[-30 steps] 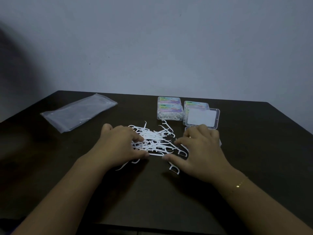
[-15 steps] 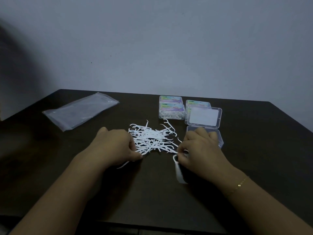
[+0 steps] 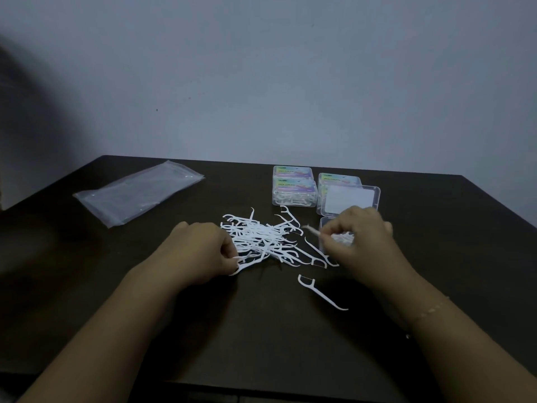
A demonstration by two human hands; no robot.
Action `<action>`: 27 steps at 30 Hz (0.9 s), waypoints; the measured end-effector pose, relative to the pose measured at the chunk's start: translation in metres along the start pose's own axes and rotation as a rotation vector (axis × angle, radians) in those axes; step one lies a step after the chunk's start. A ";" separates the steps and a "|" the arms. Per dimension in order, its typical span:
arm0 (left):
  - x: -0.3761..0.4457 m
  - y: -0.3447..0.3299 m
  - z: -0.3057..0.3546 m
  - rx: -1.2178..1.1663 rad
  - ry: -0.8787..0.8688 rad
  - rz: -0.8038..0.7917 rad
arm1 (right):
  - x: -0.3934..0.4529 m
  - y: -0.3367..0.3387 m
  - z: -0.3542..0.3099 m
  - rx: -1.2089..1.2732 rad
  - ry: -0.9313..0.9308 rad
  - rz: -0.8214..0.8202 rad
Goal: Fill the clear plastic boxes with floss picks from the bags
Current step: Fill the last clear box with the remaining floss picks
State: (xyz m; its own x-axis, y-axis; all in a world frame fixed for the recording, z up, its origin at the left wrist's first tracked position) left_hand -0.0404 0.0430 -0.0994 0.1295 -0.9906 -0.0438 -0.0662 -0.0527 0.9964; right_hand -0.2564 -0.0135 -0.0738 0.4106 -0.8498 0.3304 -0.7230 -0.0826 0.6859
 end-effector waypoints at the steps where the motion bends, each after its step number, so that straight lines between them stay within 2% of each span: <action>1: 0.000 0.001 0.000 -0.015 0.002 0.006 | 0.001 0.007 0.003 0.070 -0.012 0.044; 4: -0.002 0.005 -0.001 -0.067 0.015 0.031 | 0.004 0.022 0.013 0.172 -0.062 0.128; 7: -0.003 0.009 -0.002 -0.119 0.031 0.053 | 0.009 0.024 0.029 0.165 -0.137 0.106; 11: -0.004 0.014 -0.006 -0.154 0.055 0.109 | 0.014 0.018 0.046 0.009 -0.235 0.026; 14: -0.006 0.021 -0.007 -0.151 0.074 0.146 | 0.014 0.018 0.050 -0.074 -0.273 0.041; 19: -0.006 0.028 -0.009 -0.148 0.083 0.175 | 0.012 0.022 0.065 0.058 -0.366 0.160; 27: -0.002 0.041 -0.018 -0.136 0.122 0.195 | 0.013 0.006 0.057 0.163 -0.320 0.087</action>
State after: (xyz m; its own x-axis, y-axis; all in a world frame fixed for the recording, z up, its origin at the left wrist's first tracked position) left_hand -0.0252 0.0453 -0.0572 0.2466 -0.9573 0.1508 0.0309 0.1633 0.9861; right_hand -0.2873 -0.0545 -0.1019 0.1679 -0.9749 0.1461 -0.8371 -0.0628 0.5434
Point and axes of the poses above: each hand's wrist, its own x-axis towards the middle knuckle, its own y-axis out of the back of the hand, z = x × y, the point moved 7 cm from there along x, towards the middle knuckle, and after that the axes turned 13 degrees about x, right-handed, at the moved point
